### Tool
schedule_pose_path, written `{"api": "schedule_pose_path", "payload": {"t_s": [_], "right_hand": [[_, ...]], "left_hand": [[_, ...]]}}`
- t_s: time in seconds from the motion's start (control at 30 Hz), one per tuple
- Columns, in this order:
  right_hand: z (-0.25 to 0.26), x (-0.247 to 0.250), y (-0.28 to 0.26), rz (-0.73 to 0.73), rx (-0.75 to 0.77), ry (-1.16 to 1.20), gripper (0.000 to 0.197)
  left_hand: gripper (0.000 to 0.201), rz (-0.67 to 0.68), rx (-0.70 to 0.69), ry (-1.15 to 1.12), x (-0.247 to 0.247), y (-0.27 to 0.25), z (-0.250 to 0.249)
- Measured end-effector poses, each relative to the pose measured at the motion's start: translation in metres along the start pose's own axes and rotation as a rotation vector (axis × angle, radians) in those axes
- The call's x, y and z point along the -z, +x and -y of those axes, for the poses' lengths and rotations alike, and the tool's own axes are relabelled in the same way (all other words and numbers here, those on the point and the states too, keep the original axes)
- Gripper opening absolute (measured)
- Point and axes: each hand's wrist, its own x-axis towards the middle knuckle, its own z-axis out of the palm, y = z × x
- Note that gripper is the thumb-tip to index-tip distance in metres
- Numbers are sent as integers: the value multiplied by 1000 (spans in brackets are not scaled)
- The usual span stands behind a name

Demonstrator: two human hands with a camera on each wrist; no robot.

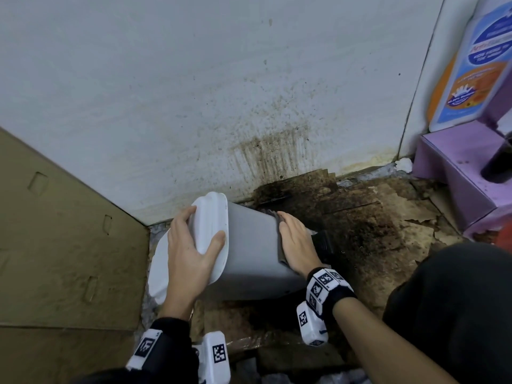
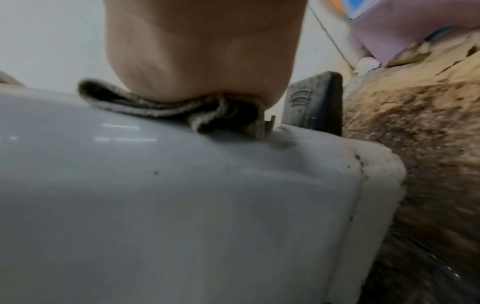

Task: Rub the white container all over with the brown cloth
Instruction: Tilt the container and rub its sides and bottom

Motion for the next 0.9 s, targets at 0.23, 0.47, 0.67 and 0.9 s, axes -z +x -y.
{"api": "schedule_pose_path", "payload": {"t_s": [0.23, 0.47, 0.67, 0.9], "right_hand": [[32, -19, -15, -76, -37, 115, 61], [76, -38, -66, -160, 254, 103, 56], [-8, -23, -67, -201, 178, 30, 58], [-3, -37, -67, -308, -15, 141, 66]], "left_hand": [[82, -12, -15, 29, -3, 2, -1], [82, 3, -24, 45, -5, 5, 0], [80, -5, 8, 25, -3, 5, 2], [76, -1, 6, 27, -1, 5, 2]]}}
